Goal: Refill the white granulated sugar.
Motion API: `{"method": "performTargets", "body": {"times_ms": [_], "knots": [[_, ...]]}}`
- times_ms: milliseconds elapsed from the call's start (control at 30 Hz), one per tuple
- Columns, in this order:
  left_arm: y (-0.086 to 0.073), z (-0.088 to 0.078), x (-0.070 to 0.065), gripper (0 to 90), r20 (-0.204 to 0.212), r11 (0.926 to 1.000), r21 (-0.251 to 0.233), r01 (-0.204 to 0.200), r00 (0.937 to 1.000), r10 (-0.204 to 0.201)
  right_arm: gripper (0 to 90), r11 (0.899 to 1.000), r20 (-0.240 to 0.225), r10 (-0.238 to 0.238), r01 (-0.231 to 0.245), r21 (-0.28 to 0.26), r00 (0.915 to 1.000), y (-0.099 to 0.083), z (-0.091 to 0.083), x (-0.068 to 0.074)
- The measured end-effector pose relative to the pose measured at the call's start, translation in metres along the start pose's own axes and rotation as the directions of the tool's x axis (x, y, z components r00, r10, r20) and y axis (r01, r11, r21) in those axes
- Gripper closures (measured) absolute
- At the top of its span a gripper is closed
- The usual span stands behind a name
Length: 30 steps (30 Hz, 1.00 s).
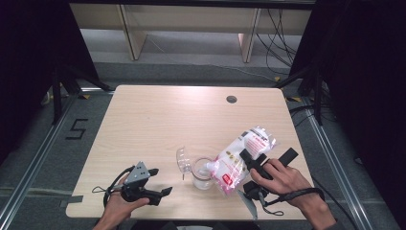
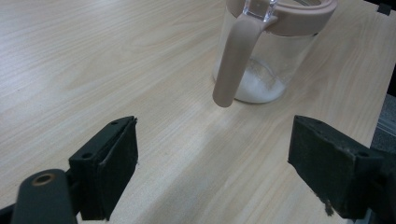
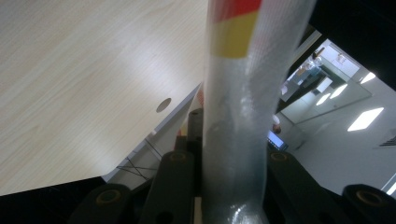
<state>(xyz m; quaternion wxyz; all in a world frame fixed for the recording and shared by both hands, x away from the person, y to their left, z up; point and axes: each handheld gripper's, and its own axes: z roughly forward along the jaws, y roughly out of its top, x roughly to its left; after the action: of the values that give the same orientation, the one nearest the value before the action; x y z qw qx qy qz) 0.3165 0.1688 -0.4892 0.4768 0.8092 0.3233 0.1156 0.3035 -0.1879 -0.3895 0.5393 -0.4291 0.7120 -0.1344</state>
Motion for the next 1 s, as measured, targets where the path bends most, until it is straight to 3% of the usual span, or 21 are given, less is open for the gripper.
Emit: {"method": "performTargets", "body": {"times_ms": [267, 467, 500, 567, 600, 733, 800, 900, 1000], "knots": [[-0.0005, 0.0008, -0.0008, 15.5, 0.000, 0.9999, -0.015, 0.005, 1.0000, -0.005, 80.1, 1.000, -0.003, 0.001, -0.001, 0.003, 1.0000, -0.0012, -0.0008, -0.0008], [-0.0001, -0.0006, 0.0009, 15.5, -0.004, 0.9997, 0.016, -0.019, 0.9998, 0.019, 80.1, 1.000, -0.005, -0.007, 0.007, 0.002, 1.0000, -0.0013, -0.0009, -0.0015], [-0.0003, 0.0005, -0.0003, 15.5, 0.001, 1.0000, -0.002, -0.001, 1.0000, 0.001, 80.1, 1.000, -0.006, -0.008, 0.008, 0.005, 0.9999, -0.0016, -0.0013, -0.0016], [-0.0004, 0.0005, -0.0003, 15.5, 0.000, 1.0000, 0.000, -0.001, 1.0000, 0.001, 80.1, 1.000, -0.006, -0.008, 0.008, 0.005, 0.9999, -0.0018, -0.0015, -0.0015], [0.0000, -0.0007, 0.0008, 15.5, -0.004, 0.9997, 0.016, -0.020, 0.9998, 0.020, 80.1, 1.000, -0.008, -0.012, 0.012, 0.009, 0.9999, -0.0028, -0.0023, -0.0027], [-0.0002, 0.0006, -0.0010, 15.5, 0.003, 1.0000, -0.008, 0.002, 1.0000, -0.002, 80.2, 1.000, -0.018, -0.013, 0.014, 0.014, 0.9998, -0.0034, -0.0024, -0.0028], [-0.0001, -0.0006, 0.0005, 15.5, -0.005, 0.9998, 0.012, -0.015, 0.9999, 0.015, 80.2, 1.000, -0.019, -0.015, 0.015, 0.013, 0.9997, -0.0032, -0.0023, -0.0030], [-0.0004, 0.0003, -0.0016, 15.5, -0.009, 0.9999, -0.001, 0.014, 0.9999, -0.014, 80.2, 1.000, -0.015, -0.017, 0.017, 0.009, 0.9997, -0.0029, -0.0021, -0.0036], [-0.0004, -0.0003, 0.0000, 15.5, -0.009, 0.9998, 0.018, -0.003, 1.0000, 0.003, 80.2, 1.000, -0.017, -0.018, 0.018, 0.008, 0.9997, -0.0027, -0.0018, -0.0032]]}}
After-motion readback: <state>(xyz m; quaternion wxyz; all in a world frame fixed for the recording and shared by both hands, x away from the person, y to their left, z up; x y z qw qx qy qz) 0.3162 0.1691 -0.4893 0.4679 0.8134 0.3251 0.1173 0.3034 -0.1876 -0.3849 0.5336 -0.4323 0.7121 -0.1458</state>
